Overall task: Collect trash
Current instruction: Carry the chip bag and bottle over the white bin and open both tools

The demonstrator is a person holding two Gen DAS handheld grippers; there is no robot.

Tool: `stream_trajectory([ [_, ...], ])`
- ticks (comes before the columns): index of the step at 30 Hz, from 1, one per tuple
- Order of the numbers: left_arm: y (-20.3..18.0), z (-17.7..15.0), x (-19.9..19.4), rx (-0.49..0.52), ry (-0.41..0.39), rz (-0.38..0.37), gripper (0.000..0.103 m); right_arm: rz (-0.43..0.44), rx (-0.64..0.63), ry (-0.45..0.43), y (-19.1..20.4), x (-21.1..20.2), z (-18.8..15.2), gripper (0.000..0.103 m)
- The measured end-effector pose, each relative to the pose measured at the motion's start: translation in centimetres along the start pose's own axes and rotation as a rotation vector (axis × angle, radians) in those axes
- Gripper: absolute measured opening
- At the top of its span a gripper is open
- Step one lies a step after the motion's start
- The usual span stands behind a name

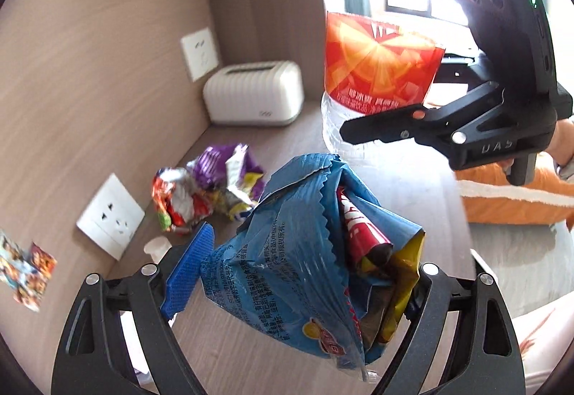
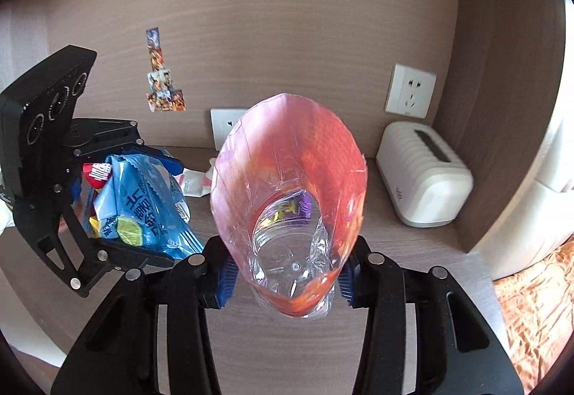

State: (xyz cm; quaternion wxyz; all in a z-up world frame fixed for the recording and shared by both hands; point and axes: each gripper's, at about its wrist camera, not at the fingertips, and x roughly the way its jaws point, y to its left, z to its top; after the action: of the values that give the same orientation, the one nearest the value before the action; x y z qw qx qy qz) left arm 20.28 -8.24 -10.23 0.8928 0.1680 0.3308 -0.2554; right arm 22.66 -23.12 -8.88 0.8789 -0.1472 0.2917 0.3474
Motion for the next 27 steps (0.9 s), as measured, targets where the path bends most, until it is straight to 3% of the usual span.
stream_trajectory([
  [6, -3.6, -0.4, -3.1, 0.084, -0.042, -0.062, 0.084, -0.083, 0.048, -0.016, 2.2, -5.6, -1.8, 0.046],
  [14, -9.5, -0.3, -4.4, 0.197, -0.071, -0.198, 0.084, -0.199, 0.175, 0.02, 4.2, -11.9, -6.8, 0.046],
  [27, -20.8, 1.3, -1.4, 0.358, -0.082, -0.43, 0.084, -0.357, 0.344, 0.099, 3.4, -19.3, -15.4, 0.046],
])
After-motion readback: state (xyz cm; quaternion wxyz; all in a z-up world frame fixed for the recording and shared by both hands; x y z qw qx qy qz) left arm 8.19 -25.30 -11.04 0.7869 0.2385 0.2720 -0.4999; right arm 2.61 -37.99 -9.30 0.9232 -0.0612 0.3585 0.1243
